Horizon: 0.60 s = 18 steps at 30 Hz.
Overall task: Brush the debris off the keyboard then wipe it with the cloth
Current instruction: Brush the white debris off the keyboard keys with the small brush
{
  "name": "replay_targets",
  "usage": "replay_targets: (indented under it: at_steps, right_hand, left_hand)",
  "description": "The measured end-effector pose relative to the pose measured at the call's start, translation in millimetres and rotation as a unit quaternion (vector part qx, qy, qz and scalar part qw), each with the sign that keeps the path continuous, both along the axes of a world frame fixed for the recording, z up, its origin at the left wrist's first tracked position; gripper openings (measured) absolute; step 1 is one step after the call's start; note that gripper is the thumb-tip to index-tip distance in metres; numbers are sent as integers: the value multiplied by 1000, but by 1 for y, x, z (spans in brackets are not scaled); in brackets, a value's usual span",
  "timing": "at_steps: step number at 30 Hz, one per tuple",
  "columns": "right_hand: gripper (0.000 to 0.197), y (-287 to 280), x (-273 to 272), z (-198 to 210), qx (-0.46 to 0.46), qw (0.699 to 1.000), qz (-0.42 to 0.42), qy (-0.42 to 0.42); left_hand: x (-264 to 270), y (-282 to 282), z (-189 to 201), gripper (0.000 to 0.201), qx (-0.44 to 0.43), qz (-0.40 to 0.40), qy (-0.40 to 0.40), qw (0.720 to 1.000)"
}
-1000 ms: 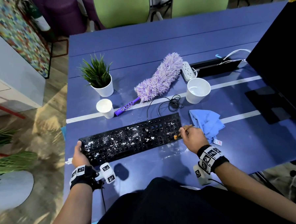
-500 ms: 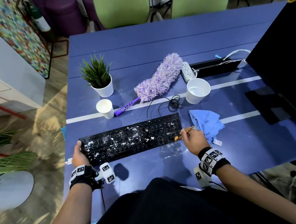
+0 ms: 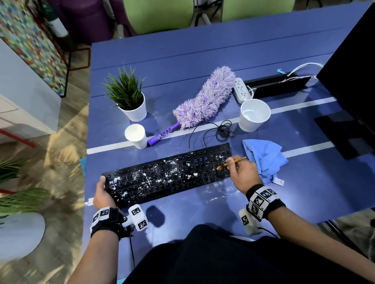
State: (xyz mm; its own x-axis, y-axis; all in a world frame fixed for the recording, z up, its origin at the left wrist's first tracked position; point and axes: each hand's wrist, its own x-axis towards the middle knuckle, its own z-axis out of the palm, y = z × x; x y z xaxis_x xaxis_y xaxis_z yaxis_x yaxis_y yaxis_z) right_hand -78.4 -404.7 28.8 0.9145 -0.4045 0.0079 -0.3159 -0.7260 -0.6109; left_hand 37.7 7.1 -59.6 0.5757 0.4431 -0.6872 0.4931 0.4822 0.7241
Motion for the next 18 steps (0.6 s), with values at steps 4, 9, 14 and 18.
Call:
replay_targets:
  at_steps: [4, 9, 14, 18]
  right_hand:
    - [46, 8, 2, 3, 55, 996, 61, 37]
    - [37, 8, 9, 7, 8, 999, 45, -23]
    - [58, 7, 7, -7, -2, 995, 57, 81]
    - [46, 10, 4, 1, 42, 997, 61, 22]
  left_hand:
    - [-1, -4, 4, 91, 6, 5, -2, 1000]
    - [0, -4, 5, 91, 5, 6, -4, 1000]
    - [0, -5, 7, 89, -9, -2, -15, 1000]
    - [-3, -9, 14, 84, -15, -1, -20, 1000]
